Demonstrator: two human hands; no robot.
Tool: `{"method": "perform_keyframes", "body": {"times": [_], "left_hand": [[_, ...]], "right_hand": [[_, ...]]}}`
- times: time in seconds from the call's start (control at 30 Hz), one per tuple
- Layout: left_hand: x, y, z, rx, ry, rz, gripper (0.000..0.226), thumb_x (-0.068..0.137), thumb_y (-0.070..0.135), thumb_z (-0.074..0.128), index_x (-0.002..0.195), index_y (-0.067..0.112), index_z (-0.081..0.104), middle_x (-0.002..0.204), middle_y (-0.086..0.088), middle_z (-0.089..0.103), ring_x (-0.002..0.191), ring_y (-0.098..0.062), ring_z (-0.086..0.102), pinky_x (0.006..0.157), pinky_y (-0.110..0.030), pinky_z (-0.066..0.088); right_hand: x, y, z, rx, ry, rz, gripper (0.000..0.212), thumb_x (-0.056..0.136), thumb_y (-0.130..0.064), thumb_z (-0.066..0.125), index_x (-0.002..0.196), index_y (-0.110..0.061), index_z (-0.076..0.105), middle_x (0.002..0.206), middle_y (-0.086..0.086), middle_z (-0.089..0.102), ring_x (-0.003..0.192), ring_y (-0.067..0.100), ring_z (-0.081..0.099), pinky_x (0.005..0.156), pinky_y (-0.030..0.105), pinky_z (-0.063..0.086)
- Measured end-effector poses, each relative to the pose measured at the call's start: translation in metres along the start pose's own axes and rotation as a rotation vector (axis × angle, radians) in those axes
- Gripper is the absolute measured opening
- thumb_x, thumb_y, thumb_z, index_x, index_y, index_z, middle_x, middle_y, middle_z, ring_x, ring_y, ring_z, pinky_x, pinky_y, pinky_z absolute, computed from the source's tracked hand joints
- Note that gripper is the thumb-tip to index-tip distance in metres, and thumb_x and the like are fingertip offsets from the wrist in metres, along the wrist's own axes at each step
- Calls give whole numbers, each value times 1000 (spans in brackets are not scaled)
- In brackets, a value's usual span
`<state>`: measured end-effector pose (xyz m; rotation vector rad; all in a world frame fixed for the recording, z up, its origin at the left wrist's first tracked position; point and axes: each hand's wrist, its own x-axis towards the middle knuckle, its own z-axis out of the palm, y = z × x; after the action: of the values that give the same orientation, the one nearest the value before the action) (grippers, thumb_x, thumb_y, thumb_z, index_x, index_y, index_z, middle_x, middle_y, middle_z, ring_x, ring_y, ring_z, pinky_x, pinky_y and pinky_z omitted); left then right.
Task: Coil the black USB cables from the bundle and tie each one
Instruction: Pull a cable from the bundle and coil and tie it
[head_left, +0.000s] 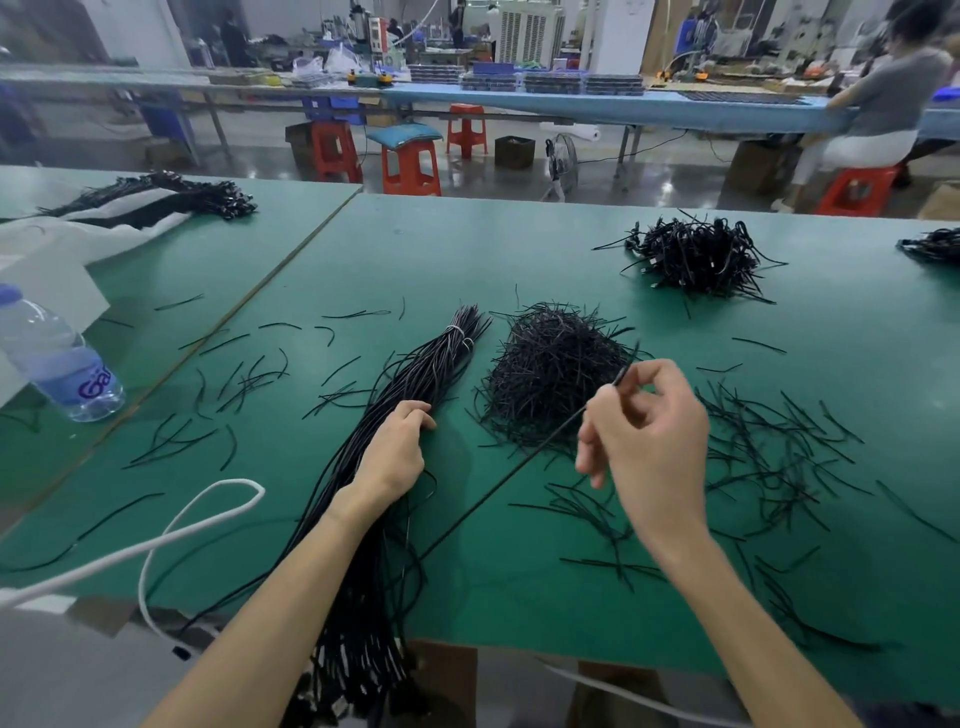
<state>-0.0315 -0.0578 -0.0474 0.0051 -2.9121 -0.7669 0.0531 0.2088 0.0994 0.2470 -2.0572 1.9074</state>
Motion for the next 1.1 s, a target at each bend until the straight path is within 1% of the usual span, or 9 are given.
{"method": "perform_keyframes", "body": {"times": [0.2, 0.33, 0.43, 0.67, 0.8, 0.9, 0.97, 1.03, 1.1], "left_hand": [[-20, 40, -22, -131, -154, 130, 23, 105, 27, 55, 118, 15, 70, 138, -1, 59, 133, -16, 51, 122, -43, 32], [-54, 73, -53, -695, -801, 160, 53, 110, 47, 35, 115, 9, 72, 114, -6, 76, 110, -24, 71, 108, -43, 49], [-64, 77, -71, -711, -1086, 294, 35, 112, 28, 42, 109, 1, 64, 94, -9, 73, 85, -31, 73, 89, -43, 57], [-58, 98, -91, -1086, -861, 257, 23, 108, 17, 49, 103, 3, 66, 70, -4, 59, 41, -8, 45, 40, -17, 34], [-34, 124, -92, -1112, -682, 174, 25, 109, 21, 49, 106, 4, 67, 78, -4, 63, 40, -6, 43, 35, -19, 23], [-28, 138, -78, -774, -737, 93, 29, 109, 19, 48, 109, -2, 67, 81, -3, 68, 40, -7, 41, 37, -22, 21], [-30, 145, -67, -652, -839, 125, 29, 109, 18, 46, 108, -2, 68, 79, -2, 67, 38, -8, 37, 38, -22, 20], [-35, 148, -57, -644, -919, 192, 28, 109, 16, 47, 100, 7, 72, 78, -2, 68, 38, -8, 35, 42, -26, 20], [-37, 148, -52, -638, -955, 233, 33, 108, 14, 49, 87, 19, 73, 79, -5, 69, 37, -8, 34, 47, -36, 17]], "right_hand": [[16, 19, -12, 27, 14, 126, 6, 91, 0, 52, 93, -5, 49, 63, 14, 66, 44, 31, 59, 38, 33, 44], [22, 28, -13, 62, 66, 111, 10, 91, -1, 52, 93, -10, 48, 64, 12, 66, 46, 29, 60, 38, 32, 44], [26, 31, -6, 90, 73, 78, 9, 91, -4, 51, 94, -11, 47, 65, 12, 65, 48, 30, 62, 38, 33, 45], [31, 48, -6, 96, 6, 278, 2, 101, -9, 50, 101, -7, 49, 70, 13, 69, 53, 29, 65, 43, 33, 49], [17, 56, -17, -146, -171, 428, 36, 107, -32, 48, 94, -1, 63, 66, 11, 72, 49, 24, 64, 38, 29, 44], [5, 56, -23, -415, -108, 154, 29, 104, -39, 52, 90, -17, 64, 72, -1, 70, 57, 12, 65, 52, 25, 47], [-1, 52, -22, -583, -74, -133, 19, 102, -38, 54, 104, -22, 64, 100, -7, 63, 88, 5, 60, 78, 20, 47], [-4, 54, -20, -779, -181, -300, 30, 102, -38, 54, 125, -22, 64, 127, -4, 54, 119, 12, 48, 104, 28, 38], [-8, 62, -19, -828, -309, -282, 32, 103, -37, 52, 125, -20, 68, 128, -3, 59, 124, 16, 48, 110, 38, 35]]}}
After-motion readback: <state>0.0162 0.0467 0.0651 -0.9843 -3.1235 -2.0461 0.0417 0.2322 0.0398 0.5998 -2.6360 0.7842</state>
